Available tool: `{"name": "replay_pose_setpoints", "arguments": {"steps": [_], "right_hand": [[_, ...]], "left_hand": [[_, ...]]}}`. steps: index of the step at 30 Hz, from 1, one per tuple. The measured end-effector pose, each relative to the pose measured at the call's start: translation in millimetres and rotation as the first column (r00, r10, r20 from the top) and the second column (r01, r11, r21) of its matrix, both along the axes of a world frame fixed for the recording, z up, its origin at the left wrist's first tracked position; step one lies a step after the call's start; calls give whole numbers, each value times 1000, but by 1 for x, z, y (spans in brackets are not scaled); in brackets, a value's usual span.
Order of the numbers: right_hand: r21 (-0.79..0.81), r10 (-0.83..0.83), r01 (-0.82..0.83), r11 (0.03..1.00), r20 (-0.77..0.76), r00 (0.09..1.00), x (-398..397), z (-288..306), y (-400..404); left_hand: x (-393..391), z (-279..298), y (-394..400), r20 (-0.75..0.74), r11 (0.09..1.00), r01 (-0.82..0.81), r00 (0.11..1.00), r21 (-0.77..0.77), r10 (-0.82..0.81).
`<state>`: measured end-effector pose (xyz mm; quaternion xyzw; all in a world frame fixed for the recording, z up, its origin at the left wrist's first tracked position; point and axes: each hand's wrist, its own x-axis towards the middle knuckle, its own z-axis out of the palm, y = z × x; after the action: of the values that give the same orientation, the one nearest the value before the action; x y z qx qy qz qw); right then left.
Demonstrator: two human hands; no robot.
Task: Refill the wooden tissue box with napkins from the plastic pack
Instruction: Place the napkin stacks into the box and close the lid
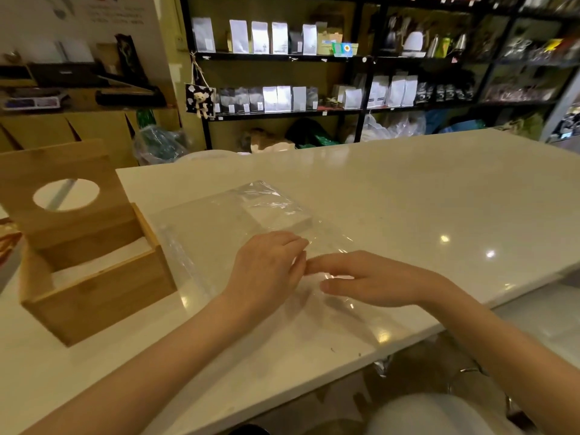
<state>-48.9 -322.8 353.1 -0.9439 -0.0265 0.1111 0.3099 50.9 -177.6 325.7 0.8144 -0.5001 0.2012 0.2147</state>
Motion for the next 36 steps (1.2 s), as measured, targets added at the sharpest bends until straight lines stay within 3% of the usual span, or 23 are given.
{"name": "replay_pose_setpoints", "arguments": {"steps": [3, 7, 9, 11, 12, 14, 17, 20, 24, 28, 31, 34, 36], "right_hand": [[-115, -35, 54, 992, 161, 986, 29, -25, 8], [-456, -47, 142, 879, 213, 976, 73, -77, 5], [-258, -174, 250, 933, 283, 943, 85, -79, 8], [-74, -246, 308, 948, 442, 863, 101, -69, 17], [-90, -242, 324, 942, 486, 839, 110, -64, 22], [-185, -200, 324, 928, 486, 851, 122, -58, 30], [-309, -210, 316, 897, 330, 920, 128, -65, 27], [-303, -232, 324, 896, 304, 924, 130, -62, 30], [-316, -260, 366, 876, 329, 908, 128, -67, 32], [-382, -215, 341, 859, 336, 917, 118, -66, 30], [-334, -181, 393, 857, 519, 836, 95, -64, 39], [-325, -197, 281, 903, 268, 943, 67, -67, 37], [-419, -131, 219, 881, 230, 964, 47, -63, 34]], "left_hand": [[1, 1, 1, -15, 1000, -12, 1000, -3, 12], [-6, 5, 4, -14, 999, 36, 999, 14, -36], [-6, 13, 7, -100, 995, 101, 990, 5, -100], [4, 22, 7, -295, 992, 120, 947, -32, -124], [13, 25, 5, -417, 992, 100, 901, -73, -122], [42, 28, -6, -625, 989, -64, 780, -132, -32], [80, 19, -21, -724, 966, -260, 665, 3, 182], [101, 4, -26, -773, 942, -329, 581, 60, 253], [112, -11, -29, -849, 940, -335, 477, 66, 230], [124, -17, -30, -869, 940, -332, 439, 79, 228], [126, -20, -31, -834, 943, -300, 476, 145, 280], [132, -25, -33, -813, 951, -257, 507, 175, 286], [137, -29, -34, -787, 949, -249, 539, 193, 301]]}}
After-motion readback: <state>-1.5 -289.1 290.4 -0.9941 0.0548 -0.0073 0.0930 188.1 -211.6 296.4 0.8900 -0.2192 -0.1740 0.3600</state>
